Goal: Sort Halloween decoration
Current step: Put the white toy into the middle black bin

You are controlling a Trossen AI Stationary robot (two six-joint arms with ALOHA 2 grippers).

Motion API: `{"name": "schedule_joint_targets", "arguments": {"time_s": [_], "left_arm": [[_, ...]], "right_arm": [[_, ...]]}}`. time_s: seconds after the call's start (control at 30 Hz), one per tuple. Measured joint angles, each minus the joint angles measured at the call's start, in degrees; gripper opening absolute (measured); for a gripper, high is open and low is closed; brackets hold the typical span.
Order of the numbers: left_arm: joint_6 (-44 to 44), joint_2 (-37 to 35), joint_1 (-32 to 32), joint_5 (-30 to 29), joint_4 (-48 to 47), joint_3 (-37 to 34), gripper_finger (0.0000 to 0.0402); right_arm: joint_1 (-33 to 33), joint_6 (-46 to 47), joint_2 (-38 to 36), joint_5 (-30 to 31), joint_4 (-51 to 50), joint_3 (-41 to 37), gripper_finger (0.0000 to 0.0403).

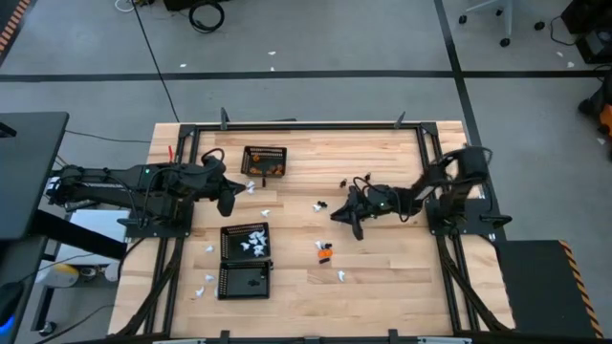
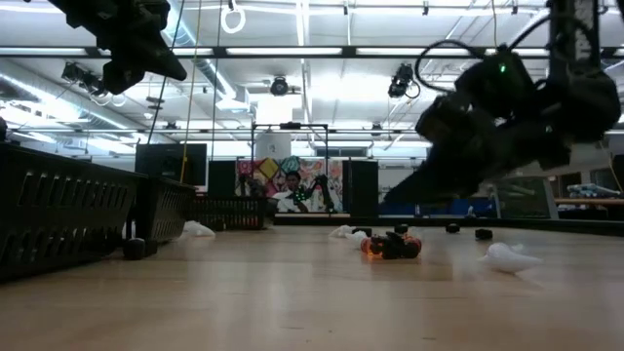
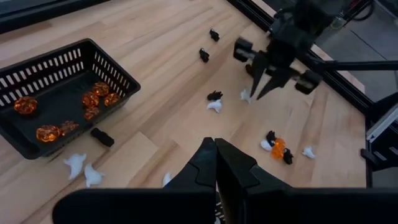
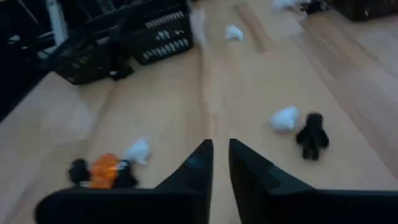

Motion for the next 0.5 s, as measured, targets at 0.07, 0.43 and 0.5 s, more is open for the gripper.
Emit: {"name": "schedule_joint_targets", "arguments": {"time_s": [0.07, 0.43, 0.5], "left_arm": [[0.0, 0.0, 0.0, 0.0, 0.0, 0.0, 0.0009], [0.1, 0.0, 0.0, 0.1, -0.2, 0.0, 0.0009], [0.1, 0.0, 0.0, 0.1, -0.2, 0.0, 0.0009]], "right_arm": [[0.7, -1.5, -4.7, 1.7, -4.8, 0.0, 0.0081], [1.6, -1.9, -11.5, 6.3, -22.5, 0.0, 0.0203], [2.1, -2.8, -11.5, 8.1, -22.1, 0.1, 0.0219]]}}
